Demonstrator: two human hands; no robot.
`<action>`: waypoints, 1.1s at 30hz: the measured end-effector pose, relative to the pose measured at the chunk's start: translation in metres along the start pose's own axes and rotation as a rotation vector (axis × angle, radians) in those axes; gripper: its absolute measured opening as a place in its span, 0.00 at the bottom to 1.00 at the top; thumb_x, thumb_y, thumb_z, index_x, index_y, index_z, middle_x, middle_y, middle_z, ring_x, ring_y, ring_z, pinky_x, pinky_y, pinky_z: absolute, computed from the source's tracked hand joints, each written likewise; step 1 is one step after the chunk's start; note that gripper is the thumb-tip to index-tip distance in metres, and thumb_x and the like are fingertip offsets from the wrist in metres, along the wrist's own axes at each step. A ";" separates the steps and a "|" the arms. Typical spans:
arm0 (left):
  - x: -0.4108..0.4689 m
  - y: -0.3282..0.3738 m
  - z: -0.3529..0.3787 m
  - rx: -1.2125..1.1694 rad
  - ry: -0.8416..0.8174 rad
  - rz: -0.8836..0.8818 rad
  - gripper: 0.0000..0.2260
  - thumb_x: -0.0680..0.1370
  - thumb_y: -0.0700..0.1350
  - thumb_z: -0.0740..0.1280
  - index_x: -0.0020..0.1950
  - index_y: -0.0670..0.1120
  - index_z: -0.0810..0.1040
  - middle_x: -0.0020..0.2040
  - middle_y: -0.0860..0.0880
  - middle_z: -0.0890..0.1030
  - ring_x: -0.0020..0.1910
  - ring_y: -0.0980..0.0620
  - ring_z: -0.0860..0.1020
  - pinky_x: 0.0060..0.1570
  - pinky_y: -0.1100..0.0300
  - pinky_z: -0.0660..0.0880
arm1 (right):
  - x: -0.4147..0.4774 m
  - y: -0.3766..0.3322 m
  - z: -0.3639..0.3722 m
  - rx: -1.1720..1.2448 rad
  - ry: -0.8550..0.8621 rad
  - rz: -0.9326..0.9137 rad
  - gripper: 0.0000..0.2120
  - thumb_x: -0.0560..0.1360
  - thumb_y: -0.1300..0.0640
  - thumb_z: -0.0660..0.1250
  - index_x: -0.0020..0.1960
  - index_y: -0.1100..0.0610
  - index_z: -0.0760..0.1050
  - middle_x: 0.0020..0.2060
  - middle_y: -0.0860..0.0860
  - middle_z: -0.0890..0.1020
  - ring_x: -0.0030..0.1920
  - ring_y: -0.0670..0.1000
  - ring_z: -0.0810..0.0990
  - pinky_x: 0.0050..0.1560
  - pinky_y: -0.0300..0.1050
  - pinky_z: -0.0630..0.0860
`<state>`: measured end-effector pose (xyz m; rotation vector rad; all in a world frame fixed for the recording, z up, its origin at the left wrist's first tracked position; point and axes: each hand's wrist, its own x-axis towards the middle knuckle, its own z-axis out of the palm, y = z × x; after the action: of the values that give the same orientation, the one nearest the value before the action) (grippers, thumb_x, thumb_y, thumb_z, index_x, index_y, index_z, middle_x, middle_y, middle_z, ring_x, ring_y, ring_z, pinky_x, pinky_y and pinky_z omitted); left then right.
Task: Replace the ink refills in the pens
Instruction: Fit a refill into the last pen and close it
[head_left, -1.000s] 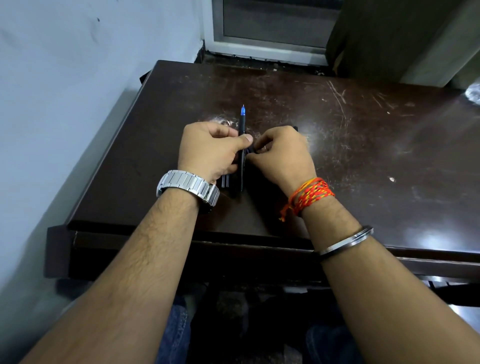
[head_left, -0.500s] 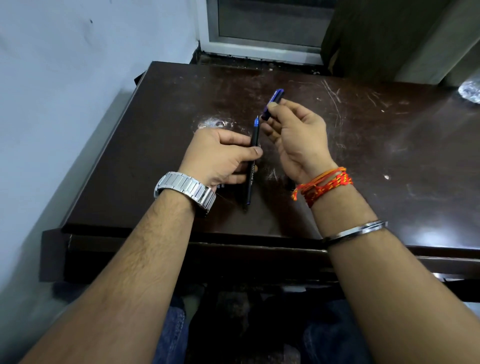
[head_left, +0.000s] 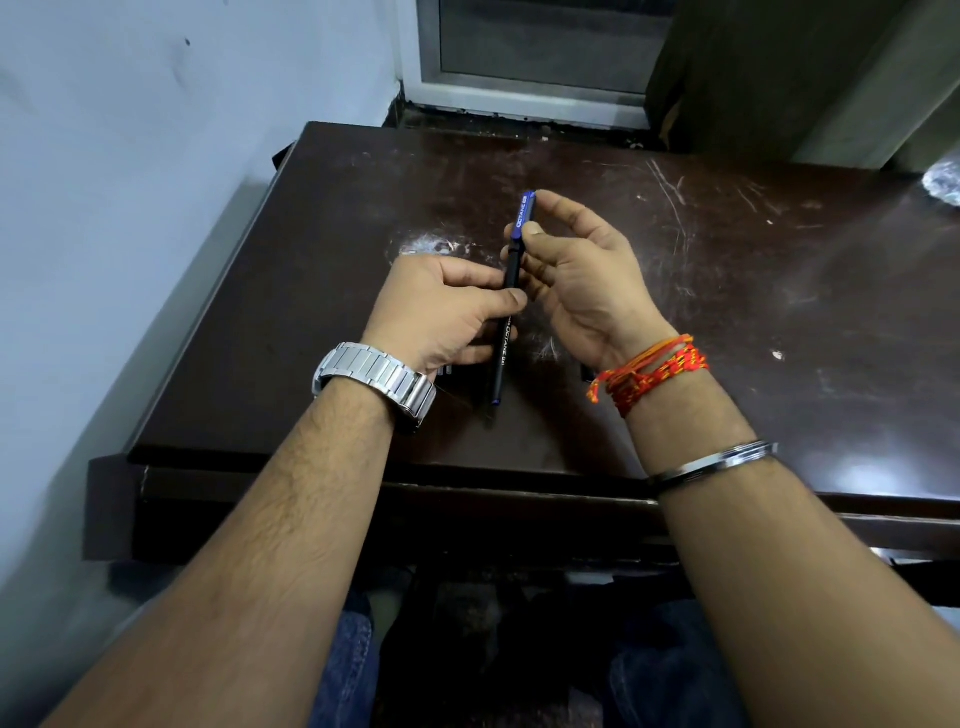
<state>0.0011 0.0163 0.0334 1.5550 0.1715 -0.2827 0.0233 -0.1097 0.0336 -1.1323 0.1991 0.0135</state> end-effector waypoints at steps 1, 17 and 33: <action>0.000 0.000 0.000 -0.003 0.016 0.015 0.06 0.69 0.37 0.76 0.42 0.45 0.83 0.31 0.49 0.84 0.28 0.53 0.82 0.26 0.63 0.76 | 0.000 0.001 0.000 -0.009 -0.031 0.008 0.18 0.79 0.71 0.61 0.63 0.54 0.73 0.40 0.56 0.81 0.37 0.49 0.78 0.37 0.39 0.77; 0.012 -0.008 -0.002 0.020 0.199 0.138 0.07 0.66 0.37 0.78 0.38 0.47 0.83 0.37 0.43 0.85 0.39 0.43 0.85 0.43 0.49 0.82 | -0.002 0.006 0.002 -0.080 -0.214 0.025 0.20 0.80 0.72 0.55 0.66 0.56 0.73 0.37 0.53 0.78 0.30 0.42 0.79 0.33 0.36 0.77; 0.008 -0.005 -0.002 -0.012 0.250 0.235 0.17 0.66 0.32 0.77 0.45 0.47 0.74 0.35 0.44 0.84 0.36 0.45 0.85 0.39 0.49 0.82 | -0.008 0.005 0.006 -0.046 -0.259 0.045 0.22 0.81 0.73 0.54 0.71 0.58 0.70 0.33 0.49 0.76 0.28 0.42 0.78 0.29 0.37 0.75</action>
<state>0.0073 0.0173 0.0260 1.5782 0.1836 0.0985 0.0157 -0.1020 0.0329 -1.1600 -0.0067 0.2040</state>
